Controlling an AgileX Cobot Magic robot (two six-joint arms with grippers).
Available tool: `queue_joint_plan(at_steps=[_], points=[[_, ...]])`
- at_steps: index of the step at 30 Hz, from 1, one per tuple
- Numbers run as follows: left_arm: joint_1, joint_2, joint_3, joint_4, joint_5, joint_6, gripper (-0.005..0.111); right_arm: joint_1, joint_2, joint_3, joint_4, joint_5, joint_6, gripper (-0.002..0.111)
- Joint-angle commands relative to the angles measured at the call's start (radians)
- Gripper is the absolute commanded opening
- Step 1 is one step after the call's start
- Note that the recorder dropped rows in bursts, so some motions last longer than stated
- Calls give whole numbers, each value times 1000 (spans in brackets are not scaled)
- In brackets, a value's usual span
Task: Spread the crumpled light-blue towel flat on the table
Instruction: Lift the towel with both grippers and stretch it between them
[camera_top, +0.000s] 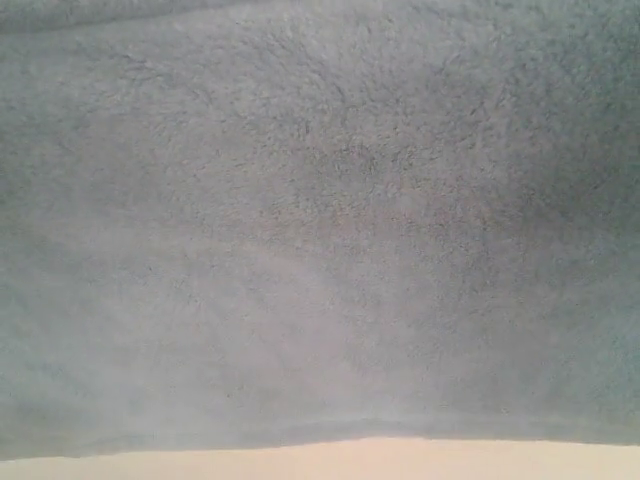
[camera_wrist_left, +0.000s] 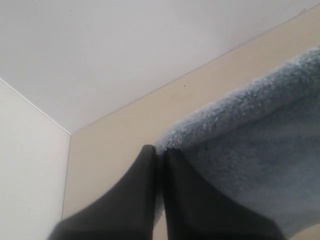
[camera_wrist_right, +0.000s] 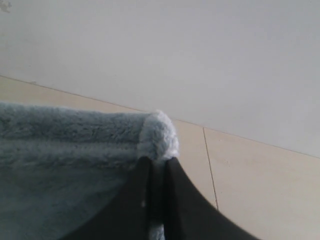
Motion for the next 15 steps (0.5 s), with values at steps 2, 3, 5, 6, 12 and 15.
queue_joint_plan(at_steps=[2, 3, 5, 6, 12, 15], points=[[1, 22, 7, 56, 1, -7, 4, 1, 1, 135, -93, -7, 40, 0], [1, 30, 7, 70, 1, -7, 4, 1, 1, 166, -117, -7, 56, 0], [1, 42, 7, 76, 1, -7, 4, 1, 1, 227, -146, -18, 101, 0], [1, 50, 7, 76, 1, -12, 4, 1, 1, 248, -146, -28, 111, 0], [1, 52, 7, 33, 1, -15, 4, 1, -10, 282, -149, -10, 133, 0], [1, 42, 7, 8, 1, -15, 4, 1, -39, 282, -149, -8, 133, 0]])
